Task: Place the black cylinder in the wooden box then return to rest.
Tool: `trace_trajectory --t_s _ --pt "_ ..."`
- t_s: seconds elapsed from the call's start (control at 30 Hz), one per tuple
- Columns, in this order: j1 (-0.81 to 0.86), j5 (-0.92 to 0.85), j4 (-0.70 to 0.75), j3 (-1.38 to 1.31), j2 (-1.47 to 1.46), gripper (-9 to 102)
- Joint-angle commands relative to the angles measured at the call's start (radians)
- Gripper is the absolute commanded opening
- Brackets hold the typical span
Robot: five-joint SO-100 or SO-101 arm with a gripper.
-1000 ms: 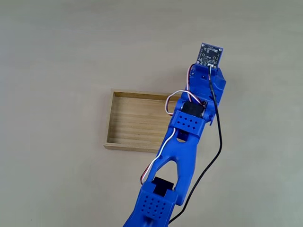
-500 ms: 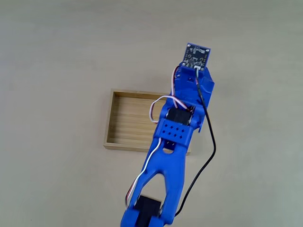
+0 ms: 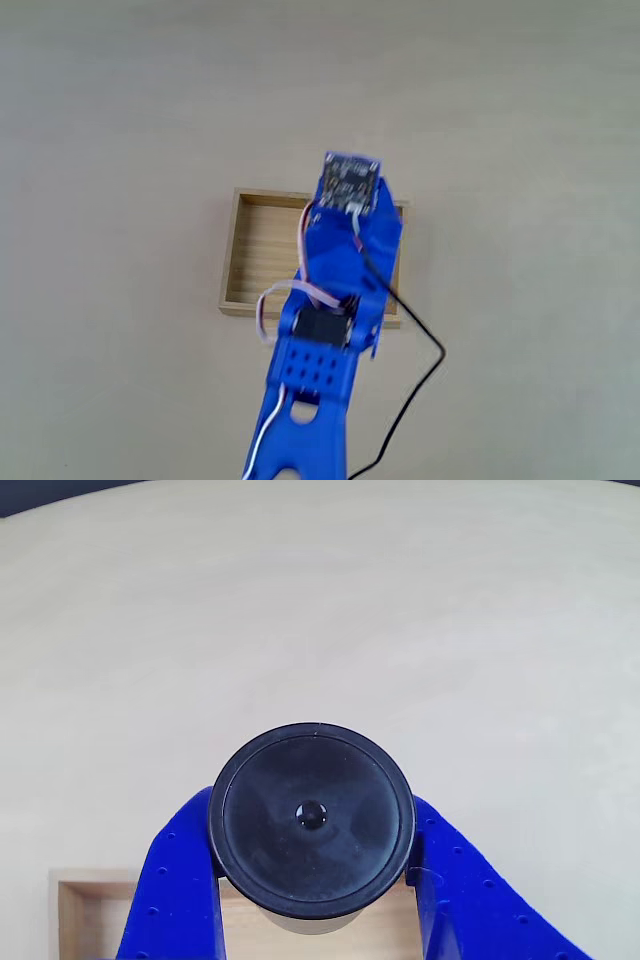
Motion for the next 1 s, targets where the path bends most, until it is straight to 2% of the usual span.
trace_trajectory --t_s 0.0,0.4,0.97 --pt "-0.021 -0.006 -0.046 0.132 -0.287 16" --pt "-0.035 0.0 -0.143 0.445 -0.451 16" --pt "-0.046 0.009 -0.299 0.413 -0.176 16"
